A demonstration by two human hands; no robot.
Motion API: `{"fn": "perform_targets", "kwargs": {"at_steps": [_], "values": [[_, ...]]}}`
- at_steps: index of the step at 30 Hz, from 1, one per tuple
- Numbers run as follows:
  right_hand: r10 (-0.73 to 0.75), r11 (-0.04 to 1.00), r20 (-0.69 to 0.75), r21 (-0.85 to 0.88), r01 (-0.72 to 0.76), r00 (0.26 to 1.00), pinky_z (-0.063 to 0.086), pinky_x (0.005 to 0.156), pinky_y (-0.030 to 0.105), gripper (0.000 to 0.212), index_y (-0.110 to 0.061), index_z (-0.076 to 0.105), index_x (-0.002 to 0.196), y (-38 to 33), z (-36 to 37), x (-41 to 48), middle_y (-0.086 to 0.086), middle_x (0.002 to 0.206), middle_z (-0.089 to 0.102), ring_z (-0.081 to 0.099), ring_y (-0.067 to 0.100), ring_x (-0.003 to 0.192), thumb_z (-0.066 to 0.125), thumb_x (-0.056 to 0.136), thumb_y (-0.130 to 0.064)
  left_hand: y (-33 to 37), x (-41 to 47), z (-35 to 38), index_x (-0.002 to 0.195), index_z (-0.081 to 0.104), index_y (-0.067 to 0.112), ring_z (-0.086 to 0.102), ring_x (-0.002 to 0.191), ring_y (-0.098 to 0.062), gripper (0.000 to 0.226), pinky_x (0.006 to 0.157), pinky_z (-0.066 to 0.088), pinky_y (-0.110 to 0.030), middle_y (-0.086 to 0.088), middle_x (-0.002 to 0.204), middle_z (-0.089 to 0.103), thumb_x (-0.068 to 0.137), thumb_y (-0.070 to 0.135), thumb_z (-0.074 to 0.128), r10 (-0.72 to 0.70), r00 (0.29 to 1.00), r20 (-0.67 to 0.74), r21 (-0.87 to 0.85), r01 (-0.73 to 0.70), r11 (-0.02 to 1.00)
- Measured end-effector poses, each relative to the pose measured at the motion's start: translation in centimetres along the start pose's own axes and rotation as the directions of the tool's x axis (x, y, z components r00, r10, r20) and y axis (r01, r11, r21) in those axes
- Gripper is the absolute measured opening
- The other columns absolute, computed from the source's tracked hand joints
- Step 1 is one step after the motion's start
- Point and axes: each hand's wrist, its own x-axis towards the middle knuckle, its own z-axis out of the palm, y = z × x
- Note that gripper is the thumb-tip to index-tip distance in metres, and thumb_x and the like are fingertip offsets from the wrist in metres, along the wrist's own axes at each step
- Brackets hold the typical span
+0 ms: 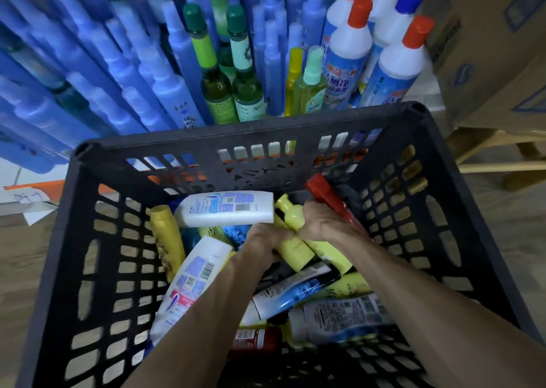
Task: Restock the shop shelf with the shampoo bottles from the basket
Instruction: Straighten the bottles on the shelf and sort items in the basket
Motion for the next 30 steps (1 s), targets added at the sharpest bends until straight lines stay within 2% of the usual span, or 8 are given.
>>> {"fn": "perform_targets", "kwargs": {"at_steps": [2, 5, 8, 11, 17, 22, 27, 30], "values": [[-0.003, 1.000, 0.039, 0.012, 0.002, 0.999, 0.038, 0.055, 0.024, 0.032, -0.002, 0.054, 0.115, 0.2, -1.0, -1.0, 0.005, 0.091, 0.051, 0.053, 0.019, 0.080, 0.068, 0.091, -0.018, 0.1, -0.9, -0.7, 0.094, 0.058, 0.008, 0.058, 0.103, -0.031, 0.020, 0.091, 0.050, -0.048, -0.014, 0.105, 0.061, 0.080, 0.010, 0.073, -0.021, 0.996, 0.090, -0.016, 0.023, 1.000], [-0.022, 0.998, 0.086, 0.056, 0.017, 0.996, 0.036, 0.056, 0.023, 0.054, -0.002, 0.047, 0.127, 0.2, -2.3, -2.2, 0.002, 0.096, 0.047, 0.049, 0.019, 0.093, 0.075, 0.086, -0.024, 0.0, -1.8, -1.7, 0.088, 0.054, 0.010, 0.059, 0.090, -0.029, 0.018, 0.081, 0.052, -0.047, -0.013, 0.094, 0.059, 0.083, 0.013, 0.071, -0.040, 0.985, 0.165, -0.009, 0.042, 0.999], [-0.045, 0.989, 0.023, 0.142, 0.041, 0.999, 0.046, 0.080, 0.030, 0.072, -0.008, 0.044, 0.137, 0.0, -3.2, -3.7, 0.007, 0.126, 0.053, 0.053, 0.024, 0.114, 0.081, 0.078, -0.030, 0.0, -3.9, -1.9, 0.094, 0.059, 0.007, 0.063, 0.082, -0.023, 0.019, 0.068, 0.055, -0.042, -0.013, 0.096, 0.065, 0.083, 0.015, 0.072, -0.026, 0.981, 0.190, -0.046, 0.036, 0.998], [-0.048, 0.973, -0.068, 0.223, 0.062, 0.997, 0.042, 0.098, 0.033, 0.084, -0.012, 0.034, 0.149, -0.6, -5.4, -7.1, 0.010, 0.148, 0.043, 0.046, 0.028, 0.133, 0.079, 0.080, -0.028, 0.0, -7.5, -1.7, 0.095, 0.064, 0.007, 0.065, 0.090, -0.026, 0.013, 0.083, 0.054, -0.046, -0.013, 0.101, 0.068, 0.086, 0.014, 0.070, -0.061, 0.966, 0.250, -0.025, 0.069, 0.997], [0.021, 0.913, -0.244, 0.400, 0.081, 0.970, 0.047, 0.096, 0.038, 0.079, -0.011, 0.038, 0.145, -2.4, -11.9, -17.7, 0.012, 0.138, 0.053, 0.053, 0.030, 0.123, 0.078, 0.080, -0.030, 3.0, -19.8, -2.9, 0.110, 0.063, 0.002, 0.068, 0.087, -0.022, 0.035, 0.076, 0.057, -0.040, -0.012, 0.098, 0.070, 0.079, 0.008, 0.076, 0.039, 0.973, 0.226, -0.136, -0.008, 0.991], [0.122, 0.813, -0.291, 0.578, 0.073, 0.949, 0.048, 0.095, 0.040, 0.065, -0.013, 0.048, 0.132, -5.1, -19.2, -30.5, 0.012, 0.126, 0.061, 0.058, 0.032, 0.117, 0.080, 0.077, -0.026, 7.6, -34.5, -6.3, 0.105, 0.066, -0.004, 0.069, 0.066, -0.011, 0.029, 0.049, 0.054, -0.019, -0.002, 0.073, 0.073, 0.078, 0.003, 0.075, 0.204, 0.968, 0.144, -0.145, -0.183, 0.972], [0.134, 0.737, -0.299, 0.667, 0.107, 0.945, 0.050, 0.088, 0.037, 0.063, -0.014, 0.049, 0.131, -9.1, -28.3, -45.2, 0.007, 0.119, 0.065, 0.061, 0.028, 0.109, 0.080, 0.077, -0.027, 12.3, -49.9, -10.0, 0.099, 0.073, 0.004, 0.073, 0.087, -0.023, 0.035, 0.085, 0.057, -0.044, -0.007, 0.088, 0.076, 0.067, 0.014, 0.086, 0.252, 0.965, 0.069, 0.029, -0.255, 0.967], [0.085, 0.741, -0.310, 0.655, 0.148, 0.947, 0.050, 0.087, 0.035, 0.063, -0.017, 0.047, 0.133, -11.8, -34.3, -53.2, 0.000, 0.115, 0.064, 0.061, 0.024, 0.110, 0.078, 0.080, -0.027, 16.1, -59.7, -11.4, 0.087, 0.073, 0.008, 0.070, 0.072, -0.015, 0.022, 0.068, 0.059, -0.027, 0.001, 0.076, 0.073, 0.070, 0.020, 0.082, 0.351, 0.936, 0.010, 0.137, -0.349, 0.927]]}}
